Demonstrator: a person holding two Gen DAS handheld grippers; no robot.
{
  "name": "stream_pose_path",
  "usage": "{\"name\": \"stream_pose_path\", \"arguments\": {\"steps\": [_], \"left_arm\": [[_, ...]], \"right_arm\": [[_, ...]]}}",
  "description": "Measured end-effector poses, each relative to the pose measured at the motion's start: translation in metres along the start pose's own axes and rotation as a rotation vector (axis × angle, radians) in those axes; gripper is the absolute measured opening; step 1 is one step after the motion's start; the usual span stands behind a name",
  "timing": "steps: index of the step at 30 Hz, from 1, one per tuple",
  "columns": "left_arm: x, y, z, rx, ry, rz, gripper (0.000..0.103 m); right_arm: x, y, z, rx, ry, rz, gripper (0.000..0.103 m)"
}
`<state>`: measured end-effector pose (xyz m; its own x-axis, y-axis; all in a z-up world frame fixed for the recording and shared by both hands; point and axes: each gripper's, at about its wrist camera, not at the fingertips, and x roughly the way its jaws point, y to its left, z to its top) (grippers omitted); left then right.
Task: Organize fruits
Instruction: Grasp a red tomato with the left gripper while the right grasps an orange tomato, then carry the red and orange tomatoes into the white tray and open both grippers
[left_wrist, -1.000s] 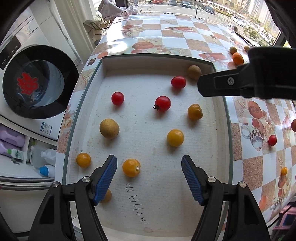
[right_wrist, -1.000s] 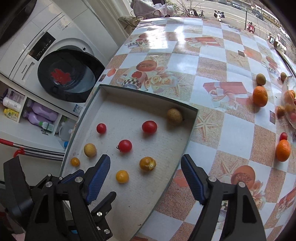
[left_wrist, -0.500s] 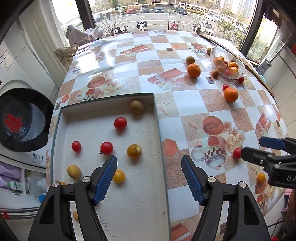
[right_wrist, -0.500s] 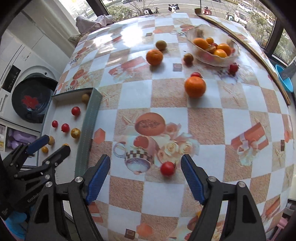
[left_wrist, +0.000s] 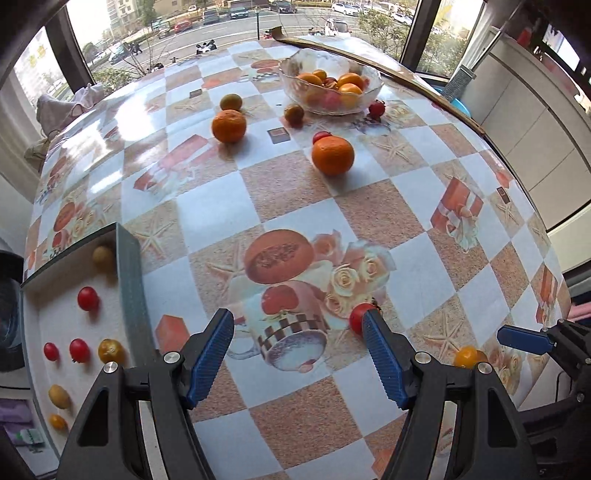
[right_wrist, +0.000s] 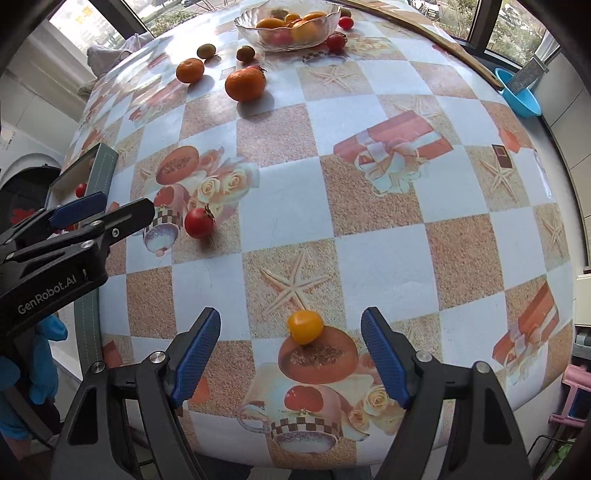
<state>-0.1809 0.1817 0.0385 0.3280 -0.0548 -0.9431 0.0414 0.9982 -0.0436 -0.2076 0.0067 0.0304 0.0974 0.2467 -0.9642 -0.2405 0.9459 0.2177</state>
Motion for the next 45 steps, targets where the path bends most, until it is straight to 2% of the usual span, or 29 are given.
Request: {"name": "stream_pose_path", "arguments": {"steps": [6,11,16,18,19,21,23,24,26,32,37,45], "left_arm": [[0.022,-0.028,0.002,0.057,0.037,-0.005,0.073],[0.034,-0.036,0.002,0.072,0.062,-0.001,0.073],[0.037,-0.038,0.002,0.076,0.069,0.006,0.072],[0.036,-0.038,0.003,0.078,0.064,0.006,0.060],[0.035,-0.040,0.004,0.081,0.062,0.007,0.057],[0.034,-0.040,0.005,0.078,0.056,0.006,0.041],[0.032,-0.039,0.004,0.069,0.051,0.004,0.033],[0.031,-0.038,0.004,0.066,0.046,0.002,0.023],[0.028,-0.036,0.002,0.051,0.042,-0.016,0.022],[0.014,-0.017,-0.002,-0.038,0.031,-0.074,0.022],[0.000,0.001,-0.005,-0.091,0.014,-0.074,0.022],[-0.021,0.026,-0.016,-0.151,-0.020,-0.059,0.022]], "right_arm": [[0.004,-0.006,-0.010,-0.019,-0.001,-0.007,0.080],[0.010,-0.004,-0.011,-0.031,0.006,0.002,0.063],[0.014,0.002,-0.008,-0.061,-0.002,-0.008,0.058],[0.014,0.005,-0.007,-0.075,-0.005,-0.016,0.054],[0.015,0.006,-0.006,-0.083,-0.004,-0.022,0.052],[0.016,0.012,-0.005,-0.104,-0.002,-0.037,0.043],[0.016,0.015,-0.006,-0.126,-0.001,-0.048,0.034],[0.016,0.016,-0.006,-0.132,-0.001,-0.051,0.028],[0.015,0.014,-0.007,-0.125,-0.001,-0.049,0.022],[0.010,-0.003,-0.001,-0.043,0.008,0.018,0.022],[0.007,-0.009,0.010,-0.022,0.003,0.043,0.022],[-0.001,0.003,0.021,-0.043,-0.012,0.072,0.022]]}}
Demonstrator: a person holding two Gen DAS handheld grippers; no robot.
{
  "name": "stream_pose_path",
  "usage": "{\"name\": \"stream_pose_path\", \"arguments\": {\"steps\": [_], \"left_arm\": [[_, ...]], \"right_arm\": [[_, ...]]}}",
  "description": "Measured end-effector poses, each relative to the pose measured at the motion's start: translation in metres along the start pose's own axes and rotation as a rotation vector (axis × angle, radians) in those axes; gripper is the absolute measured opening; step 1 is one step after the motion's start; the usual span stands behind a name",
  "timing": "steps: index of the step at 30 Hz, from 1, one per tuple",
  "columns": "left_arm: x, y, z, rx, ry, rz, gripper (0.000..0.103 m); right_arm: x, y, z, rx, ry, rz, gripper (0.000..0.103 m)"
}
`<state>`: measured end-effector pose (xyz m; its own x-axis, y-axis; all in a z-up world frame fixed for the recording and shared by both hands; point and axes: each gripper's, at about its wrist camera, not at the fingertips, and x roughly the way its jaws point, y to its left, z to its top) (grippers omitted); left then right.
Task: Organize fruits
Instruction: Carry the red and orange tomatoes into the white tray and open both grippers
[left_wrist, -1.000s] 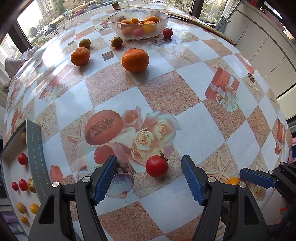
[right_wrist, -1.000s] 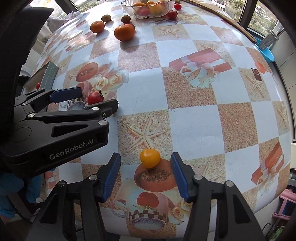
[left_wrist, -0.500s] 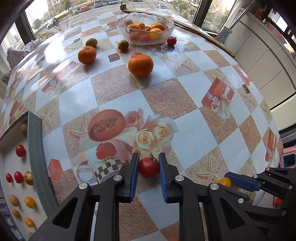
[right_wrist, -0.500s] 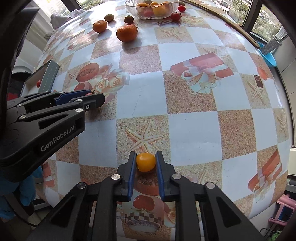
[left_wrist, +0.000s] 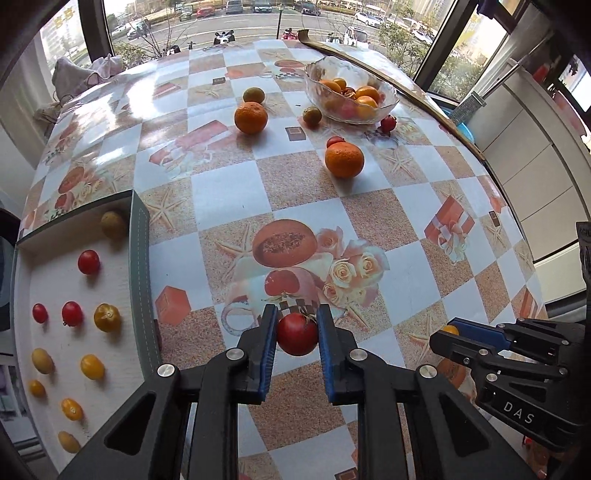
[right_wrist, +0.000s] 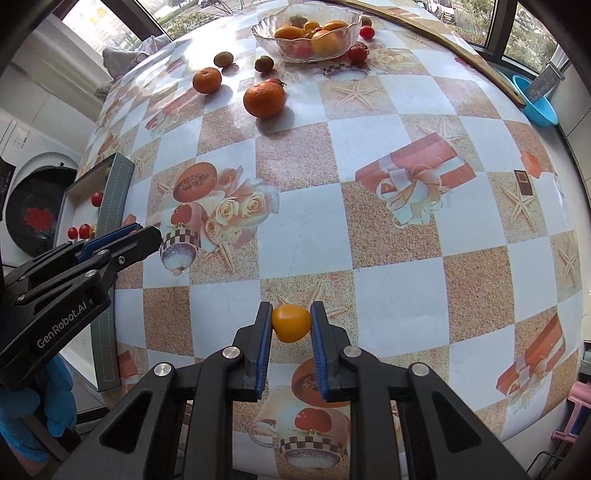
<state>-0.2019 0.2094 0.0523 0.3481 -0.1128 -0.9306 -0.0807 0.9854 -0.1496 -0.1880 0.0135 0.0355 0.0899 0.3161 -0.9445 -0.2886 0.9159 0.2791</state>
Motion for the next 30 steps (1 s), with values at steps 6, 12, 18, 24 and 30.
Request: {"name": "stream_pose_path", "arguments": {"steps": [6,12,18,24,30], "left_arm": [[-0.018,0.023,-0.008,-0.060,-0.024,0.016,0.022],[-0.035,0.048,-0.020,-0.123,-0.044,0.050,0.022],[-0.047,0.078,-0.038,-0.201,-0.054,0.085,0.023],[-0.058,0.105,-0.062,-0.276,-0.059,0.122,0.023],[-0.063,0.132,-0.087,-0.359,-0.050,0.154,0.023]], "right_arm": [[0.000,0.020,0.014,-0.040,-0.003,0.014,0.022],[0.000,0.046,0.021,-0.092,0.000,0.032,0.022],[0.003,0.075,0.027,-0.157,0.007,0.048,0.022],[0.009,0.110,0.031,-0.231,0.018,0.069,0.022],[0.014,0.150,0.031,-0.315,0.029,0.099,0.022]]}}
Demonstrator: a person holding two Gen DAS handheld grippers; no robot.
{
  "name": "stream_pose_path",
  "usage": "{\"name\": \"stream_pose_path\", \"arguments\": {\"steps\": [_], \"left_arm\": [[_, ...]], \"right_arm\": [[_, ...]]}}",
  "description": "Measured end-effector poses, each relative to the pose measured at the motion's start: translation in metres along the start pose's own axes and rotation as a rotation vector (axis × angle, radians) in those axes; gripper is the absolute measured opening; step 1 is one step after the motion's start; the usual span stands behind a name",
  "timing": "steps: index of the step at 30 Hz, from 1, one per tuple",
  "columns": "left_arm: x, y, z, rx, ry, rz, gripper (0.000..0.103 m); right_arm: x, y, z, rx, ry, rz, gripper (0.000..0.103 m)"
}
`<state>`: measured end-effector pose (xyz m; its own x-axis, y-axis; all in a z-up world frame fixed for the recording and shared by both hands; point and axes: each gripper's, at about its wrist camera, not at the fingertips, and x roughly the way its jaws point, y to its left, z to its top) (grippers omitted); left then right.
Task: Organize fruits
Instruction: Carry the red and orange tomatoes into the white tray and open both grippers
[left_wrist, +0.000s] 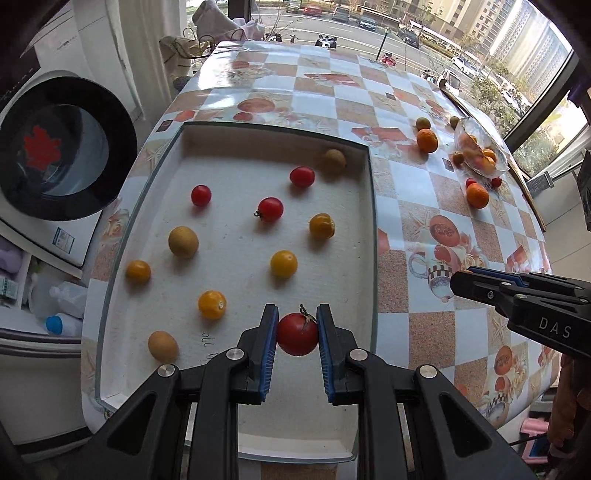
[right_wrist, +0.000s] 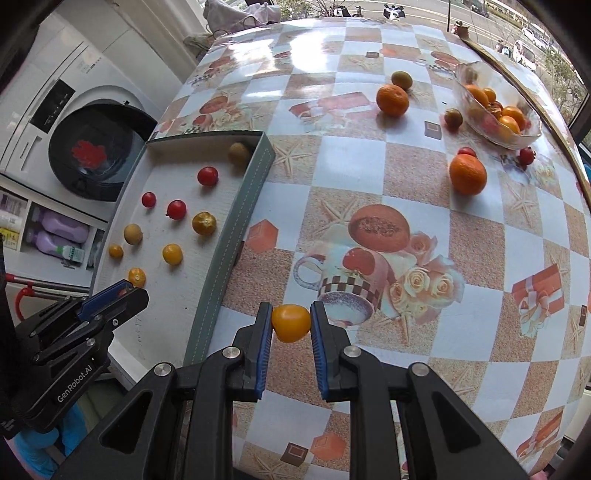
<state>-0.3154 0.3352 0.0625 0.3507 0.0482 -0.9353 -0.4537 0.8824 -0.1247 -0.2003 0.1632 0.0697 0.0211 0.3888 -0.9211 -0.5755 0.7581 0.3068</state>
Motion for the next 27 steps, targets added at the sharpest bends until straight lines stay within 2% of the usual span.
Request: {"name": "stream_pose_path", "arguments": {"steps": [14,27], "left_arm": [[0.015,0.047,-0.027,-0.125,0.035,0.057,0.023],[0.032,0.051,-0.032,-0.112,0.053,0.104,0.023]], "right_arm": [[0.029,0.075,0.020,-0.177,0.054,0.072,0.022],[0.056,0.096,0.028,-0.252,0.108,0.058,0.022]]}}
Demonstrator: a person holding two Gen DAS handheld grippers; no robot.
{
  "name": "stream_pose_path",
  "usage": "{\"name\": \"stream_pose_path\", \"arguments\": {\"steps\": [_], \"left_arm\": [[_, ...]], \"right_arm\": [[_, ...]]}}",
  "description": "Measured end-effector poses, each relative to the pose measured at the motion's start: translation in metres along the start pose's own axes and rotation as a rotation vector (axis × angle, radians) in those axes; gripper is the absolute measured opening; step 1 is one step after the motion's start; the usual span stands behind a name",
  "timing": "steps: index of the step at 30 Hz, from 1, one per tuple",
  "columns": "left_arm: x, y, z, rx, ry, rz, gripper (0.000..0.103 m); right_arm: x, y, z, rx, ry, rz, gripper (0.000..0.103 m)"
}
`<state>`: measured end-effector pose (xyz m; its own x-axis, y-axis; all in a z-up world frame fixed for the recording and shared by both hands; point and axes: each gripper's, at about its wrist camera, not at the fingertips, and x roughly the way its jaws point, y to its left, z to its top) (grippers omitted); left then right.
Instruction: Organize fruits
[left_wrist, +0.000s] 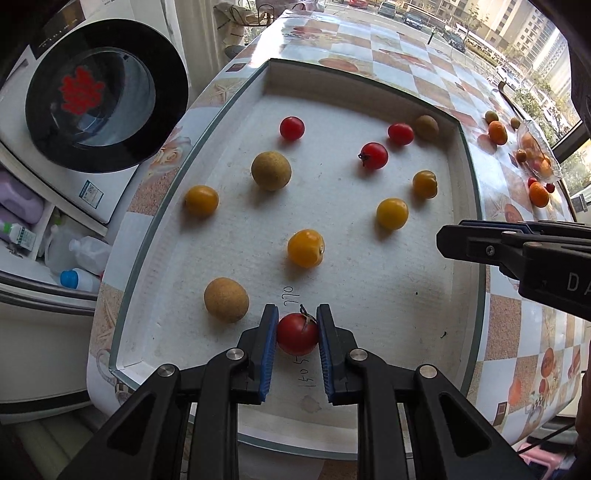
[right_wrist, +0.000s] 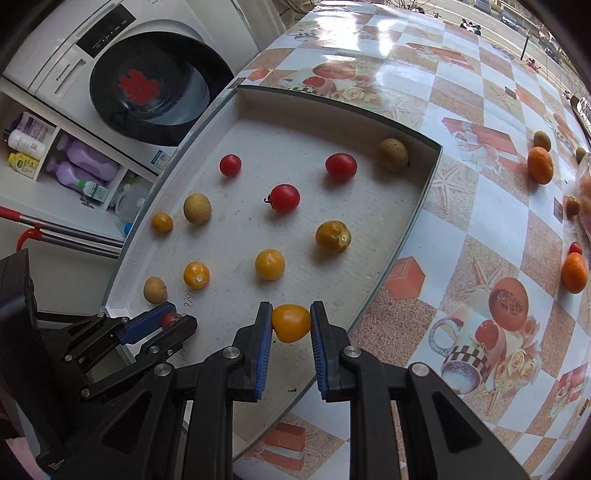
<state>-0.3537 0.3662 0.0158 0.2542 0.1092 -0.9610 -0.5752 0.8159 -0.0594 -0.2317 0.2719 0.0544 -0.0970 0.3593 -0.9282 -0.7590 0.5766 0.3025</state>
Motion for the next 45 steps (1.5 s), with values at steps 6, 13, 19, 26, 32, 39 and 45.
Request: {"name": "stream_pose_path", "arguments": {"steps": [6,13,19,26,32,39,45], "left_arm": [[0.002,-0.009,-0.002,0.065,-0.020,0.048,0.023],[-0.002,-0.009,-0.001,0.077,-0.041,0.089,0.071],[-0.002,-0.008,0.001,0.091,-0.017,0.093,0.071],[-0.010,-0.005,0.003,0.082,0.011,0.076,0.071],[-0.020,-0.005,0.004,0.082,0.022,0.065,0.102],[-0.026,-0.006,0.009,0.103,0.065,0.133,0.102],[-0.036,-0.003,0.010,0.118,0.106,0.128,0.102]], "right_arm": [[0.020,0.001,0.007,-0.016,0.029,-0.018,0.022],[0.032,0.004,0.009,-0.040,0.054,-0.042,0.023],[0.032,0.006,0.012,-0.037,0.061,-0.039,0.037],[0.003,0.018,0.013,-0.036,0.000,-0.043,0.081],[-0.013,0.013,0.007,0.004,0.021,-0.096,0.086],[-0.014,0.002,-0.003,0.057,0.091,-0.149,0.087],[-0.028,0.001,-0.009,0.074,0.107,-0.183,0.087]]}}
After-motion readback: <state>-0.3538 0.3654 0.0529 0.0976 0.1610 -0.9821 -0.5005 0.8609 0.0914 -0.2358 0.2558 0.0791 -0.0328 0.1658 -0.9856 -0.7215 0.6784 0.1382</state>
